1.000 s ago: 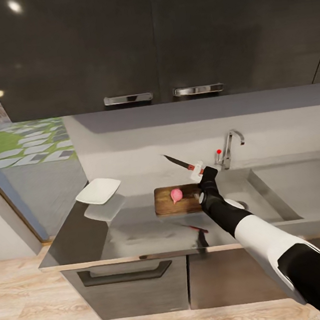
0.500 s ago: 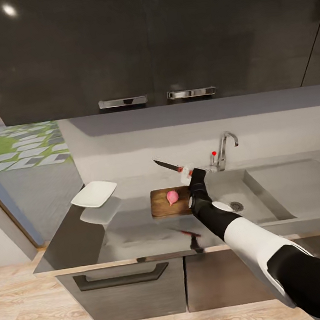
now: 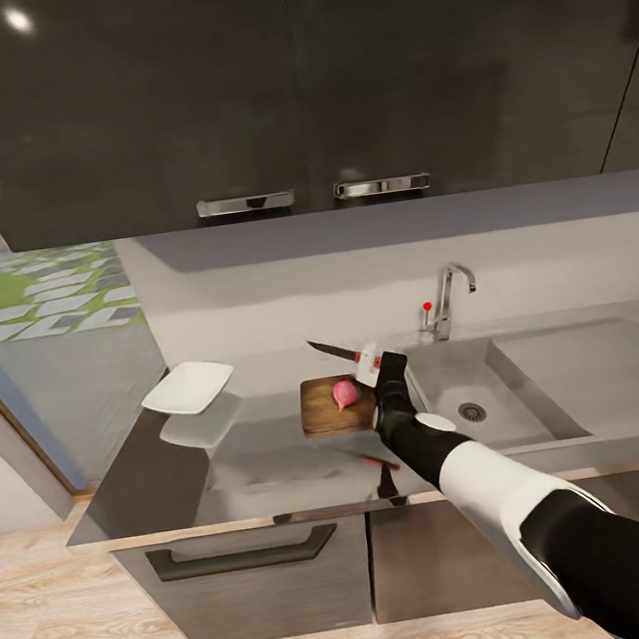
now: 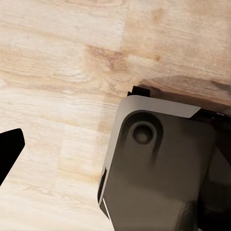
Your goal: In the kitchen, take the Vidalia onion out of the sink, dice it on the chopping board with the paring knife, put the diced onion into the bowl on the countertop, then place both the paring knife and the chopping board into the sink.
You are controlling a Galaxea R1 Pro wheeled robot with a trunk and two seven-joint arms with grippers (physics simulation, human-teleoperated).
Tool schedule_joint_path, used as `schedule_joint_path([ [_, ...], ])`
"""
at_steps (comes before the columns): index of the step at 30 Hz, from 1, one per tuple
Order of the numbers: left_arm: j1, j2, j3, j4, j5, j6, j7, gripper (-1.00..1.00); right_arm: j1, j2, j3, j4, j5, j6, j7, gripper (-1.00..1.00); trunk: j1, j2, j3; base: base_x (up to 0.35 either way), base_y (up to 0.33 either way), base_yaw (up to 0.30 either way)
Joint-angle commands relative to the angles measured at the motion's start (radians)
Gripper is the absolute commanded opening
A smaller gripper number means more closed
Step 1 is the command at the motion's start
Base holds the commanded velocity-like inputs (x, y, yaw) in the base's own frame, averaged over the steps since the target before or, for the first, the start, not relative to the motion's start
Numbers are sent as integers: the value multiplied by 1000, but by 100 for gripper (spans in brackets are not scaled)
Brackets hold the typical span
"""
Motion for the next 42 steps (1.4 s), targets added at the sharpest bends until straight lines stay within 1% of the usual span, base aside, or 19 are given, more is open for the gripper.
schedule_joint_path([
  [1, -2, 0, -8, 3, 6, -5, 0, 100, -1, 0, 5, 5, 6, 8, -1, -100, 1, -2, -2, 0, 0, 0],
  [3, -2, 0, -8, 3, 6, -5, 0, 100, -1, 0, 5, 30, 6, 6, 0, -100, 1, -2, -2, 0, 0, 0],
  [15, -1, -1, -8, 3, 6, -5, 0, 100, -1, 0, 5, 54, 6, 4, 0, -100, 1, -2, -2, 0, 0, 0],
  [17, -1, 11, -8, 3, 6, 1, 6, 100, -13, 0, -6, 66, 18, -8, 1, -100, 1, -2, -2, 0, 0, 0],
  [19, -1, 12, -8, 3, 6, 1, 6, 100, -14, 0, -10, 77, 27, -13, 1, -100, 1, -2, -2, 0, 0, 0],
  [21, -1, 12, -8, 3, 6, 1, 6, 100, -13, 0, -9, 78, 24, -14, 1, -100, 1, -2, -2, 0, 0, 0],
  [33, -1, 17, -8, 3, 6, 1, 6, 100, -11, 0, 59, 92, 88, -81, 6, -100, 1, -2, -2, 0, 0, 0],
  [37, -1, 17, -8, 4, 6, 1, 6, 100, -11, 0, 82, 98, 110, -80, 8, -100, 1, -2, -2, 0, 0, 0],
  [40, -1, 17, -8, 3, 6, 1, 6, 100, -11, 0, 82, 105, 124, -79, 10, -100, 1, -2, -2, 0, 0, 0],
  [42, -1, 17, -8, 3, 6, 1, 6, 100, -11, 0, 82, 111, 125, -78, 10, -100, 1, -2, -2, 0, 0, 0],
])
